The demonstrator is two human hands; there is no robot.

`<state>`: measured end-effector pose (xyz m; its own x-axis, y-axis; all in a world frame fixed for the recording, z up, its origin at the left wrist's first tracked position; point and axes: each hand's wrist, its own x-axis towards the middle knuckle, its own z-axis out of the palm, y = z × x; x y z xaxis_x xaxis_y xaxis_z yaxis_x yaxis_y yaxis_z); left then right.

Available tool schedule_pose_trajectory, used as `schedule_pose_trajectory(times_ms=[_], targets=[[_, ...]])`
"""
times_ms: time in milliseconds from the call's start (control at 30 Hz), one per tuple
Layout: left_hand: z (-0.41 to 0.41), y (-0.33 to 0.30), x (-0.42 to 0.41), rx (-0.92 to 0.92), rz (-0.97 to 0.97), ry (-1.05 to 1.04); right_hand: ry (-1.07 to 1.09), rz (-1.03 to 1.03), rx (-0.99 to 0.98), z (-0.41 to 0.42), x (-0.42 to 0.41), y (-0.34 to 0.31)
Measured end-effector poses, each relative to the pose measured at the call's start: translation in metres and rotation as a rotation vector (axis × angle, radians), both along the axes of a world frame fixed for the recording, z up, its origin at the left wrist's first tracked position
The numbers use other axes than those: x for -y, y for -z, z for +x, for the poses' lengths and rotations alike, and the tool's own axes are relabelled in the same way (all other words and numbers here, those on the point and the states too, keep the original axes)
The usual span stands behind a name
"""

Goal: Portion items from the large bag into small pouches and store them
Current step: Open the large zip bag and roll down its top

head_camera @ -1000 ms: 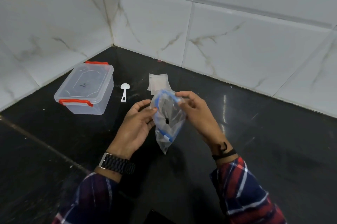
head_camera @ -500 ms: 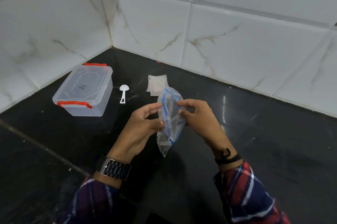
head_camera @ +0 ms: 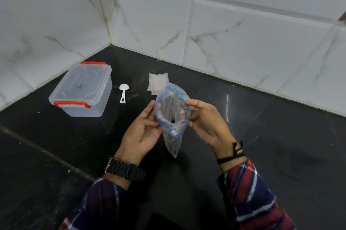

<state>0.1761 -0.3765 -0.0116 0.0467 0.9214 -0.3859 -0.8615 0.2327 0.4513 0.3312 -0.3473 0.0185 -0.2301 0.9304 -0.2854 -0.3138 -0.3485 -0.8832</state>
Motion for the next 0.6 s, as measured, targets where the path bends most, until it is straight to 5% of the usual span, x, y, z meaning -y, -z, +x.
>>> schedule_pose_trajectory(times_ms=[100,233,300,600], targets=[[0.001,-0.001,0.003,-0.256,0.060,0.044,-0.018,0.113,0.237,0.000,0.005,0.008],[0.007,-0.002,0.019,-0.690,0.074,0.081,0.003,0.443,0.858,0.003,0.017,0.014],[0.012,0.001,0.024,-0.821,0.062,0.019,0.029,0.486,0.900,0.002,0.023,0.014],[0.019,0.002,0.030,-0.903,0.129,0.031,-0.039,0.461,0.810,0.001,0.023,0.018]])
